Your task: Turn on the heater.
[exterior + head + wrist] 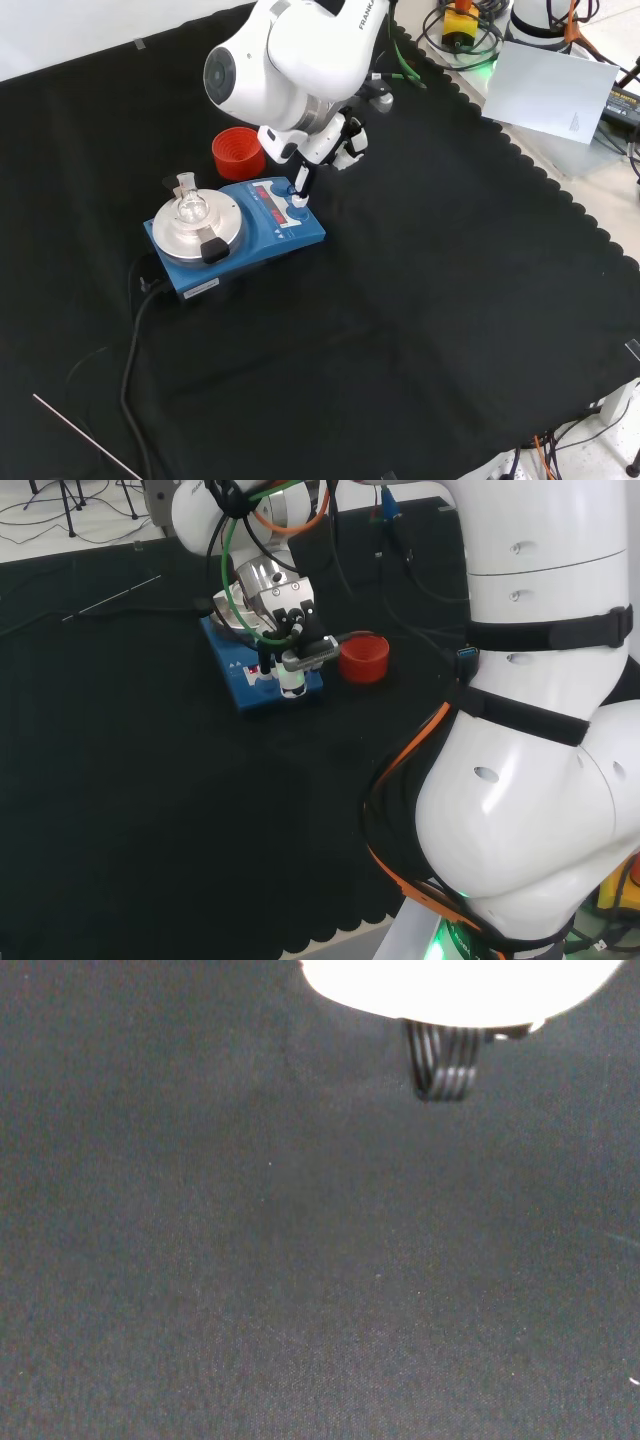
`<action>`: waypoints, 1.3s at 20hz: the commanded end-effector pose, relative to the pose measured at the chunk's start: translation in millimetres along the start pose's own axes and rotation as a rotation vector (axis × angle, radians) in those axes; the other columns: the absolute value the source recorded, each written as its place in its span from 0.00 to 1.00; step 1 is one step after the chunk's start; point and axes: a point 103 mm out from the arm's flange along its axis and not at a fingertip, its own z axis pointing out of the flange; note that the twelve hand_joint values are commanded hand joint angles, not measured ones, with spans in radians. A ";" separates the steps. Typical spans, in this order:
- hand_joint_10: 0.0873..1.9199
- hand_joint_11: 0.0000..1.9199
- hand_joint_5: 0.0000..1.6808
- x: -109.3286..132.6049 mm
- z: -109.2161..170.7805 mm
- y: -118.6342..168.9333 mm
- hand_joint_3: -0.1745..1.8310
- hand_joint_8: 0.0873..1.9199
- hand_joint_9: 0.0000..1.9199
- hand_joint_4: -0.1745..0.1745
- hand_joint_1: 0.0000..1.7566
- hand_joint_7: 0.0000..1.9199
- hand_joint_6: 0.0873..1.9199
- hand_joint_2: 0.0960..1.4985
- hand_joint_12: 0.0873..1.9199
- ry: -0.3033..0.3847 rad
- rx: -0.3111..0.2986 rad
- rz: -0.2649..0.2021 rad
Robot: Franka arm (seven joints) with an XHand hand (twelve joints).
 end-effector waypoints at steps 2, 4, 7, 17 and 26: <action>0.77 0.92 0.24 0.9 1.8 1.3 0.74 0.90 0.97 0.43 0.86 0.91 0.00 0.30 0.77 -0.001 0.004 0.000; 0.77 0.92 0.24 1.1 2.3 1.8 0.74 0.90 0.97 0.43 0.86 0.91 0.00 0.30 0.77 -0.003 0.006 0.002; 0.77 0.92 0.24 1.4 3.0 2.5 0.74 0.90 0.97 0.43 0.86 0.91 0.00 0.30 0.77 -0.003 0.009 0.002; 0.77 0.92 0.24 0.5 5.2 5.8 0.74 0.90 0.97 0.43 0.86 0.91 0.00 0.30 0.77 -0.013 0.012 -0.003; 0.77 0.92 0.24 1.8 -8.2 0.9 0.74 0.90 0.97 0.43 0.86 0.91 0.00 0.30 0.77 0.010 0.003 -0.021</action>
